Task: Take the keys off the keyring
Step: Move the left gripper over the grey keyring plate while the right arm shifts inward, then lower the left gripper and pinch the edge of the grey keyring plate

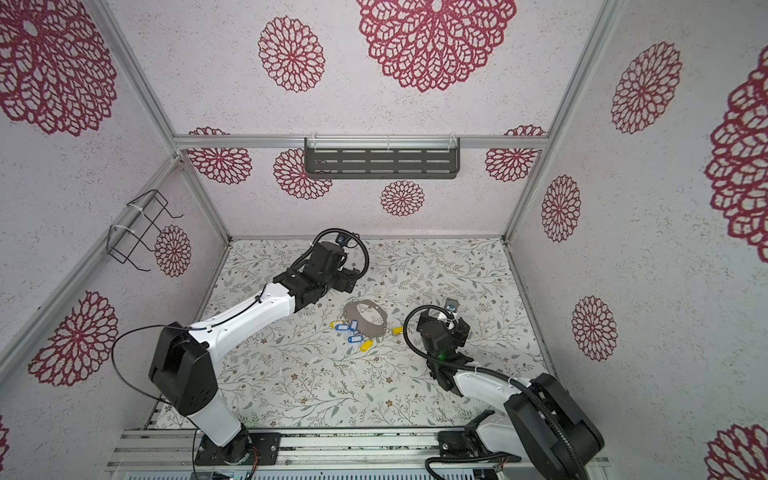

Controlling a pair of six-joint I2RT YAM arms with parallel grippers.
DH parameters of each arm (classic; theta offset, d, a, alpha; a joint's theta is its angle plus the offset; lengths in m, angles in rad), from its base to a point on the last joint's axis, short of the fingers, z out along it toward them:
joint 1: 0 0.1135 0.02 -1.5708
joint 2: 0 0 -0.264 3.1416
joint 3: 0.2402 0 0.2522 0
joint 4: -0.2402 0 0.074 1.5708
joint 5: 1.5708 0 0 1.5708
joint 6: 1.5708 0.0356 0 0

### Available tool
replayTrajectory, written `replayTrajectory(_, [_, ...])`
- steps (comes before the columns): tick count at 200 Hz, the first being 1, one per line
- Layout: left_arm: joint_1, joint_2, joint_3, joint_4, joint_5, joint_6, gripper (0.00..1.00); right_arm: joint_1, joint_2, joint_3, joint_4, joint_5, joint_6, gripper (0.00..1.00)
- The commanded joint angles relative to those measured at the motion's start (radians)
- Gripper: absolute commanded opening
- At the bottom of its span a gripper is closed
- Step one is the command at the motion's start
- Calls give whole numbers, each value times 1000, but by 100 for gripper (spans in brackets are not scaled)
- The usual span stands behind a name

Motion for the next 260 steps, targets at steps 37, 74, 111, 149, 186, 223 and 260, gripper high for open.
replayTrajectory(37, [-119,73,-96,74,144,74,88,-27,-5,-4,66,48,62,98])
replayTrajectory(74, [-122,58,-181,91,487,249,65,-44,17,8,51,29,86,97])
replayTrajectory(111, [-134,102,-170,91,511,368,55,-63,14,12,15,22,103,97])
replayTrajectory(149, [-143,198,-51,-30,566,388,41,-82,25,14,10,-12,126,97])
replayTrajectory(186, [-156,308,-4,-63,564,403,31,-90,20,21,-15,-18,134,97])
replayTrajectory(223, [-157,333,8,-63,565,407,26,-96,27,24,-14,-27,136,97])
replayTrajectory(260, [-157,359,14,-64,586,408,25,-101,23,25,-22,-15,134,97])
